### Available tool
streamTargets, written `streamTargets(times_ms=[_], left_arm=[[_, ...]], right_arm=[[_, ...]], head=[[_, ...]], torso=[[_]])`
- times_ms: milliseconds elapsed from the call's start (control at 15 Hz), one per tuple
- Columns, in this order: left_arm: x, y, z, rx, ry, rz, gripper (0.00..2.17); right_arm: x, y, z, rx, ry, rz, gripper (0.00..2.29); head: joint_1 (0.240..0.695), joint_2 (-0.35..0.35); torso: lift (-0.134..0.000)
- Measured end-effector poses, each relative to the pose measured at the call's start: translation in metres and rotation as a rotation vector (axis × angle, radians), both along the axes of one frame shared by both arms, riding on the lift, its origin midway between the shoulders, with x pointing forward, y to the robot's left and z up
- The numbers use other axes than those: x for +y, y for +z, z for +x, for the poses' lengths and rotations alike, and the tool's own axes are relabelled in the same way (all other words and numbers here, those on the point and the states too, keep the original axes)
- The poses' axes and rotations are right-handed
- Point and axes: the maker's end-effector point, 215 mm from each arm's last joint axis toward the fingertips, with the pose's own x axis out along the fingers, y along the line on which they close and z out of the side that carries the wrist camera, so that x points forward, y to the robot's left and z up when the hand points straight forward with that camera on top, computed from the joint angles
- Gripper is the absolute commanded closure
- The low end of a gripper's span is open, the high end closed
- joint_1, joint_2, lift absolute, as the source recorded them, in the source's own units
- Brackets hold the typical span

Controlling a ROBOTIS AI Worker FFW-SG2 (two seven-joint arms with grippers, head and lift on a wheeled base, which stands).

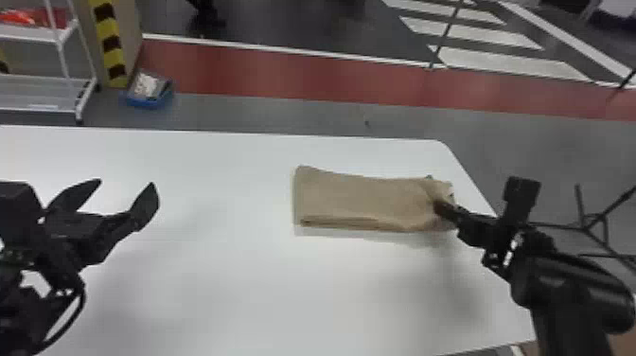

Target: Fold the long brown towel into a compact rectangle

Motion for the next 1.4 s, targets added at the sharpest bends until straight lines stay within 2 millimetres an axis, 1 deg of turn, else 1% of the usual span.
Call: streamTargets(times_ms=[133, 267, 333, 467, 533, 600, 667, 733, 800, 933, 1067, 1133, 1200, 1267, 1400], left_arm=[[-0.003, 0.001, 0.000, -0.003, -0.004, 0.000, 0.06], [-0.003, 0.002, 0.000, -0.003, -0.004, 0.001, 0.06], [-0.003, 0.002, -0.001, -0.003, -0.004, 0.001, 0.06], [-0.003, 0.000, -0.002, -0.001, -0.003, 0.001, 0.06], [-0.003, 0.000, -0.002, 0.000, -0.003, 0.002, 0.06], [-0.003, -0.001, -0.003, 0.001, -0.003, 0.002, 0.06], [-0.002, -0.001, -0.003, 0.002, -0.002, 0.002, 0.06], [-0.001, -0.001, -0.003, 0.002, -0.001, 0.003, 0.06], [0.000, -0.002, -0.003, 0.003, 0.000, 0.003, 0.06], [0.001, -0.004, -0.004, 0.006, 0.001, 0.005, 0.06], [0.001, -0.005, -0.003, 0.007, 0.002, 0.006, 0.06], [0.001, -0.005, -0.003, 0.007, 0.002, 0.006, 0.06], [0.001, -0.005, -0.003, 0.007, 0.002, 0.005, 0.06], [0.001, -0.005, -0.003, 0.007, 0.002, 0.005, 0.06], [0.002, -0.005, -0.003, 0.007, 0.002, 0.005, 0.06]], right_arm=[[-0.003, 0.025, -0.003, -0.044, -0.014, 0.041, 1.68], [0.002, 0.052, -0.006, -0.090, -0.008, 0.072, 1.69], [0.013, 0.068, -0.004, -0.115, 0.006, 0.084, 1.68], [0.043, 0.093, 0.002, -0.156, 0.050, 0.097, 1.68], [0.061, 0.103, 0.007, -0.170, 0.076, 0.096, 1.68], [0.082, 0.109, 0.011, -0.173, 0.107, 0.094, 1.68], [0.101, 0.110, 0.013, -0.164, 0.137, 0.089, 1.68], [0.124, 0.109, 0.016, -0.149, 0.175, 0.078, 1.68], [0.148, 0.104, 0.018, -0.132, 0.214, 0.066, 1.68], [0.186, 0.092, 0.022, -0.099, 0.266, 0.026, 1.68], [0.217, 0.084, 0.027, -0.081, 0.306, -0.012, 1.68], [0.231, 0.077, 0.030, -0.067, 0.325, -0.031, 1.68], [0.242, 0.069, 0.032, -0.050, 0.336, -0.052, 1.63], [0.251, 0.062, 0.033, -0.036, 0.347, -0.061, 1.38], [0.265, 0.048, 0.034, -0.008, 0.369, -0.080, 0.09]], head=[[0.695, -0.287], [0.695, -0.288], [0.695, -0.276], [0.695, -0.253], [0.695, -0.238], [0.695, -0.222], [0.695, -0.208], [0.695, -0.169], [0.695, -0.152], [0.695, -0.116], [0.695, -0.075], [0.695, -0.075], [0.695, -0.055], [0.695, -0.047], [0.695, -0.029]], torso=[[-0.123], [-0.123], [-0.123], [-0.123], [-0.123], [-0.123], [-0.123], [-0.123], [-0.123], [-0.123], [-0.123], [-0.123], [-0.123], [-0.123], [-0.123]])
